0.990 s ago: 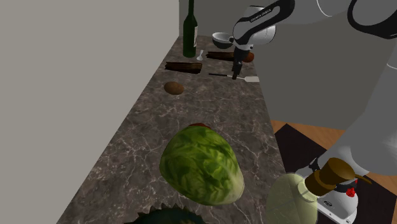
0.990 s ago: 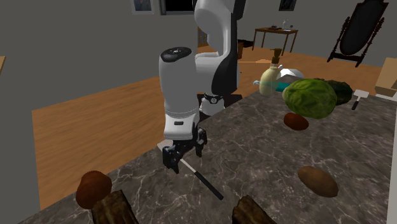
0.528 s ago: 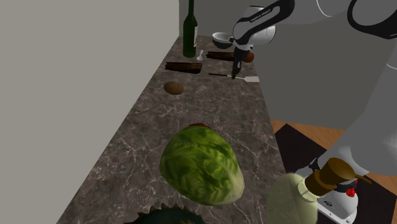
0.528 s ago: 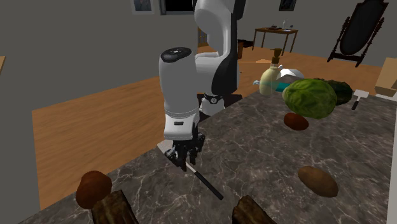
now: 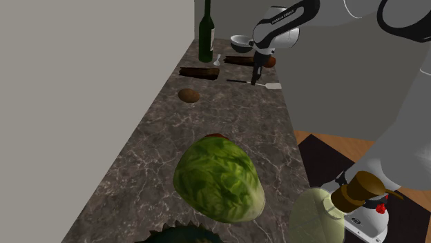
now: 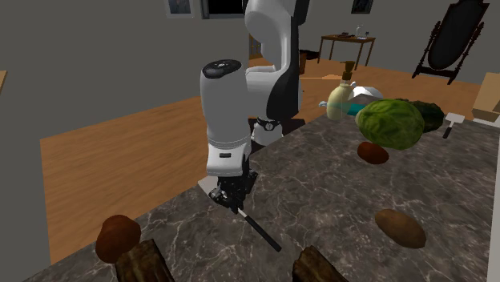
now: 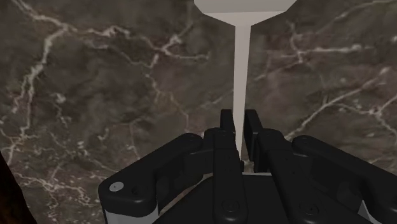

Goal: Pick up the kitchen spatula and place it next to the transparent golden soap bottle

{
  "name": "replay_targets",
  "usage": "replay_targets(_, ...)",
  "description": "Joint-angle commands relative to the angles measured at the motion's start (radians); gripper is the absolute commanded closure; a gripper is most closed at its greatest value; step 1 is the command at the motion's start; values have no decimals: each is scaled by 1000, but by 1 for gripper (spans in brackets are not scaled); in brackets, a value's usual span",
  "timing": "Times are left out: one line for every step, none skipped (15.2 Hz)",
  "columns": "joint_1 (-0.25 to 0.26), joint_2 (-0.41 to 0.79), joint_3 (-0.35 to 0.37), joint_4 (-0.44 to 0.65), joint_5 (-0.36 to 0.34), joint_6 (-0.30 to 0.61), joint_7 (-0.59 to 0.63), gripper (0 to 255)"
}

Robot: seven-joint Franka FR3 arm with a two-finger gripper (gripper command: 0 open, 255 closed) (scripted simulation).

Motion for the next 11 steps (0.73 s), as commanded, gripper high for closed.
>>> replay_targets(1,-7,-2,4,-4,-11,3,255)
replay_targets(2,-14,-3,9,-8,-22,6,255)
replay_targets(3,-21,-4,14,-12,-34,9,255)
replay_targets(4,-28,-6,19,-16,-45,12,255)
replay_targets(5,-35,-7,24,-19,-57,15,255)
replay_targets(5,-41,-8,30,-23,-68,18,255)
replay_targets(6,-47,-9,36,-26,-80,21,255)
replay_targets(7,-53,-10,42,-30,-91,23,255)
replay_targets(7,-59,-11,48,-33,-103,26,255)
replay_targets(8,-65,-12,55,-36,-115,28,255)
replay_targets(8,-70,-13,62,-39,-127,31,255)
